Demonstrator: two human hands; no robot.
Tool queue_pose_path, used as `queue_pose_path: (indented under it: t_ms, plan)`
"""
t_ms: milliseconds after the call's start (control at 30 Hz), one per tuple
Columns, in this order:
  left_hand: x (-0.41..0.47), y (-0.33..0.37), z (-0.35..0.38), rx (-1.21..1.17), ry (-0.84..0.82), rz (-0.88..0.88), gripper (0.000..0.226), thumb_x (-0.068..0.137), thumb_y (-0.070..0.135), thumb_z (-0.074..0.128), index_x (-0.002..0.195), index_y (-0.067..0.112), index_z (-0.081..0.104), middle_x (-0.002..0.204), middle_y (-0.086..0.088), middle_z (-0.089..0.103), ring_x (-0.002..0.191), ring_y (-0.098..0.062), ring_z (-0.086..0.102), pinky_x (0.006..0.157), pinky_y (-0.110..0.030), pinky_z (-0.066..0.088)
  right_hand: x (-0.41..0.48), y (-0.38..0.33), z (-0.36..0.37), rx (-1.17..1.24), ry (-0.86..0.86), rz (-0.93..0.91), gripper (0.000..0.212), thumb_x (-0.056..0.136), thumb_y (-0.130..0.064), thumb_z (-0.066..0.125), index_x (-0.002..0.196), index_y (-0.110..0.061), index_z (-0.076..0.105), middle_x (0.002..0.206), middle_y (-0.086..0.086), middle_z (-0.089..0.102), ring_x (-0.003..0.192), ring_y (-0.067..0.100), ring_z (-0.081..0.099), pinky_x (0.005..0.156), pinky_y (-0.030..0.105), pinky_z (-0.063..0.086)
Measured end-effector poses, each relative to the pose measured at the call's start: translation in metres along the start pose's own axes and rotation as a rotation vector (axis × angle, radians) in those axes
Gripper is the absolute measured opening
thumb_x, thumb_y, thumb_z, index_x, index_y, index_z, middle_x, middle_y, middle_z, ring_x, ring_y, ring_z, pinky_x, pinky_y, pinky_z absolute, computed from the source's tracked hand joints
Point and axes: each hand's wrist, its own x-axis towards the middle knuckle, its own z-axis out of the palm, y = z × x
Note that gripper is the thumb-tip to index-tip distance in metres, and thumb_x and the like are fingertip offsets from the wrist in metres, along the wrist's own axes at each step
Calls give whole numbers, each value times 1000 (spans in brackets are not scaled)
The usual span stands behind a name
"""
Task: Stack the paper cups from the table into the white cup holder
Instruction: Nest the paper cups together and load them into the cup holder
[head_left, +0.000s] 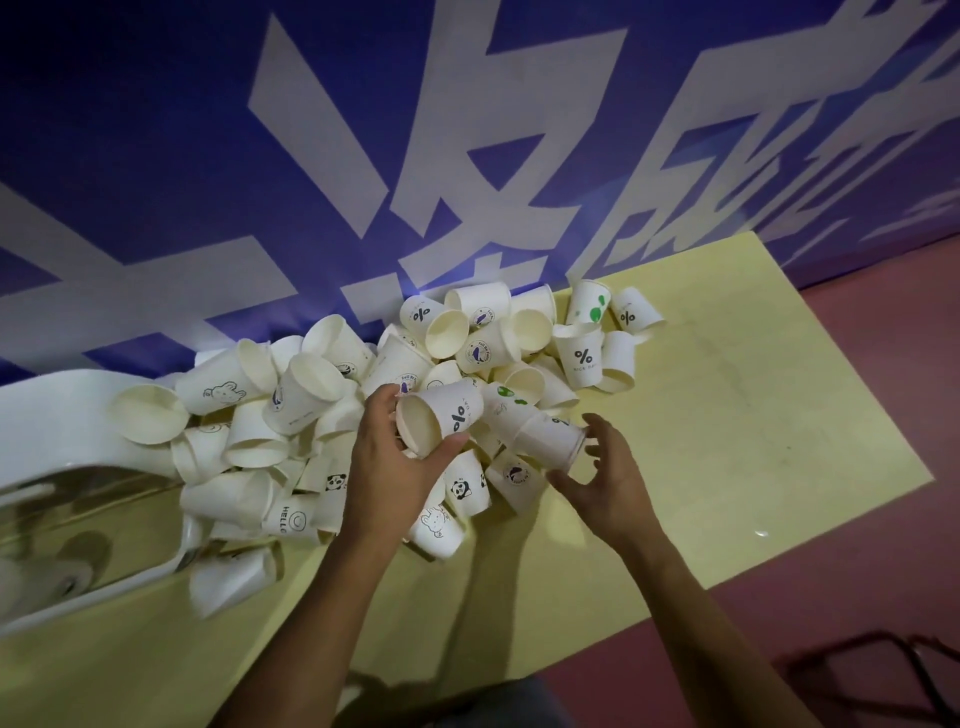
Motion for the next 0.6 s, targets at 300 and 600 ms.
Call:
queue_pose_path:
  t_ms: [300,600]
  plan:
    - [-8,-13,-29,-25,32,49,90,64,74,79,138,33,48,135,9,55,125,-16,55,98,-49,53,-20,-34,-29,-47,164,-51,80,75,-45,86,141,-13,52,130,0,53,116,13,50,94,27,42]
    - [-27,-36,-76,-94,33,110,82,72,64,75,142,30,53,139,13,51,132,-6,47,108,-40,46,-54,-74,-6,-64,205,-140,75,73,-51,84,133,-15,59,125,-2,55,111,6,51,89,19,39]
